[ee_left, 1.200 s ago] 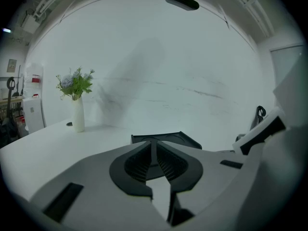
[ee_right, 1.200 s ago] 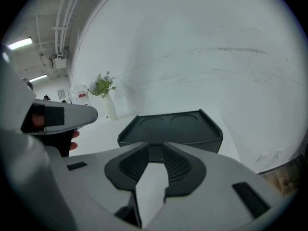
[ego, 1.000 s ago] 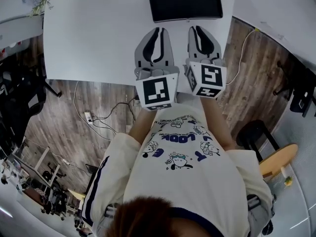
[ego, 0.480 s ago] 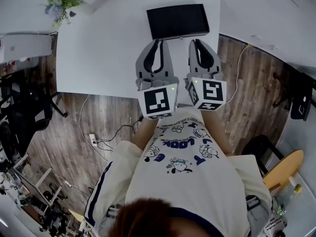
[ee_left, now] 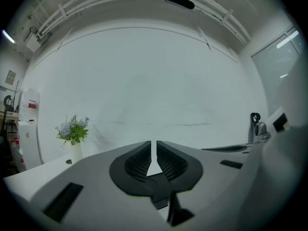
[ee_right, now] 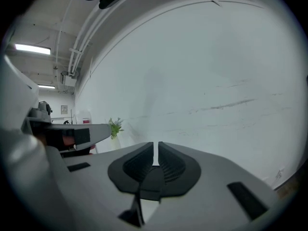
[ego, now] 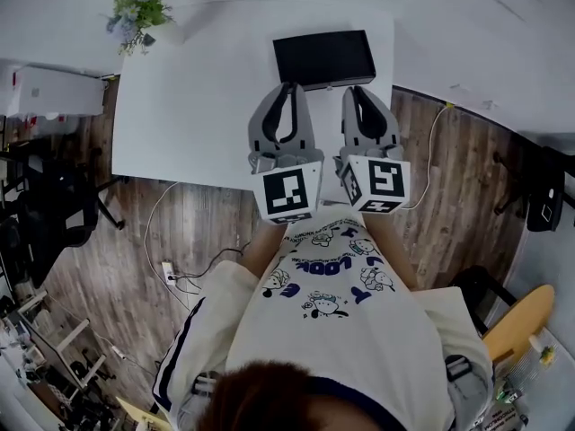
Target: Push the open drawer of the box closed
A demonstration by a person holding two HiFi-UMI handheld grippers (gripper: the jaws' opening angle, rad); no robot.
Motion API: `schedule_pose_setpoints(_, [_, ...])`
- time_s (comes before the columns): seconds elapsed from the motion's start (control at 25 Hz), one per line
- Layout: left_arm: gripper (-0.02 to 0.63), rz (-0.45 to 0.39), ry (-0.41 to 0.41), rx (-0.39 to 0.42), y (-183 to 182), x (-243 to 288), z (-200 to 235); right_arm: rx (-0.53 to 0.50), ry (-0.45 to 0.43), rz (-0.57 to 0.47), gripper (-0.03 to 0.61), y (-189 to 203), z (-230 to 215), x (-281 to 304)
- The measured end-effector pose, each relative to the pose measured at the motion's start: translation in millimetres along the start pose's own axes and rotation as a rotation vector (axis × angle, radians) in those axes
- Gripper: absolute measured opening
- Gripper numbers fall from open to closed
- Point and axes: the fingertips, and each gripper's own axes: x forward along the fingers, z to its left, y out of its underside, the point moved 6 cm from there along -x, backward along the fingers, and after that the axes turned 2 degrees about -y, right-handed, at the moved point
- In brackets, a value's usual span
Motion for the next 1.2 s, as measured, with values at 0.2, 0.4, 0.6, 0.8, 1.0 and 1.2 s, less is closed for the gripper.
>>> schedule_pose_setpoints(0.2, [0.044, -0.017, 0.002, 0.004, -5, -7, -5, -0.014, -0.008, -0.032, 0.048, -9, 4, -6])
schedule_pose_setpoints(0.4, [0.044, -0.036, 0.006, 0.015, -10, -11, -5, -0.019, -0.014, -0.055, 0.048, -15, 8, -9])
schedule_pose_setpoints(0.6, [0.044, -0.045, 0.003, 0.014, -13, -17, -2, -0.023, -0.023, -0.052, 0.046, -15, 14, -12])
schedule_pose_setpoints(0.8, [0.044, -0.048, 0.002, 0.015, -13, -22, -4, -0.028, -0.022, -0.068, 0.044, -17, 16, -17])
schedule_pose_setpoints(1.0, [0.044, -0.043, -0.004, 0.008, -15, -25, -4, -0.026, -0.023, -0.067, 0.044, -17, 17, -19])
schedule_pose_setpoints(1.2, [0.044, -0.049, -0.002, 0.018, -15, -26, -3, -0.025, -0.028, -0.068, 0.044, -16, 20, -19])
